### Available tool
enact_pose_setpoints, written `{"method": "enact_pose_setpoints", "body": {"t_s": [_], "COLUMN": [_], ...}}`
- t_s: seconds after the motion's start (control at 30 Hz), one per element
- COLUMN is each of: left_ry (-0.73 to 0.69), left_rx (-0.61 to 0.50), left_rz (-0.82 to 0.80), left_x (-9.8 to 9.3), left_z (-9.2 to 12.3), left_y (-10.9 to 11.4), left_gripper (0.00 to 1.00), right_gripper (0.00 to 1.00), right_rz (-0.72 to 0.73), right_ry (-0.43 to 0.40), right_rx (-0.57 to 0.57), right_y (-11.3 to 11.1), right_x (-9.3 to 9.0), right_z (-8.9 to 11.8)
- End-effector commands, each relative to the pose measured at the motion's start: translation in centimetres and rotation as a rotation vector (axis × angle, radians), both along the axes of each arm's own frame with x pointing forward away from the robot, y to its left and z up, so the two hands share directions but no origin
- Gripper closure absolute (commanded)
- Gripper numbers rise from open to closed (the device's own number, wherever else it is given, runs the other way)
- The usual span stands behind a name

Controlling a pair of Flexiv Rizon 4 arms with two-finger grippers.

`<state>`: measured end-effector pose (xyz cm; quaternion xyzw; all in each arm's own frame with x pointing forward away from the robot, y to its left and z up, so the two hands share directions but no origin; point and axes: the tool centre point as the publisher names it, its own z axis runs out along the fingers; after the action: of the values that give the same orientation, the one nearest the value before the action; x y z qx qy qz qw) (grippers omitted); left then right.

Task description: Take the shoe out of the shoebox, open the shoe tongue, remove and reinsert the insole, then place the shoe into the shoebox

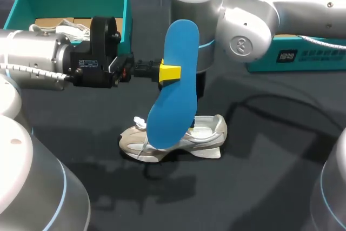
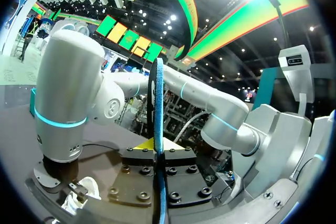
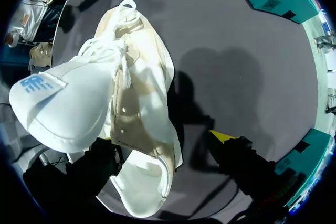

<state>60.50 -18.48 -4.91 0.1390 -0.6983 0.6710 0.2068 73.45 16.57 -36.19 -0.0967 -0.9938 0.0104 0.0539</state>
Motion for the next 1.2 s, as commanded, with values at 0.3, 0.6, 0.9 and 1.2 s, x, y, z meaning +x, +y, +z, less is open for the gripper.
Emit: {"method": "enact_pose_setpoints", "body": {"t_s": [0.3, 0.6, 0.9, 1.2], "left_ry": [0.000, 0.000, 0.000, 0.000], "left_rx": [-0.002, -0.002, -0.002, -0.002], "left_rz": [0.002, 0.002, 0.002, 0.002], "left_x": [0.0, 0.0, 0.0, 0.0], "left_z": [-0.1, -0.1, -0.1, -0.1], "left_y": [-0.1, -0.1, -0.1, -0.1], "left_gripper": [1.00, 1.00, 1.00, 1.00], "right_gripper": [0.66, 1.00, 1.00, 1.00], "right_rz": [0.023, 0.039, 0.025, -0.303], "right_ry": [0.038, 0.047, 0.082, 0.064], "right_rx": [0.000, -0.011, -0.029, 0.003], "right_y": [0.3, 0.1, 0.0, -1.0], "right_x": [0.4, -0.3, -1.3, -2.7], "right_z": [-1.9, -1.8, -0.5, 2.6]}}
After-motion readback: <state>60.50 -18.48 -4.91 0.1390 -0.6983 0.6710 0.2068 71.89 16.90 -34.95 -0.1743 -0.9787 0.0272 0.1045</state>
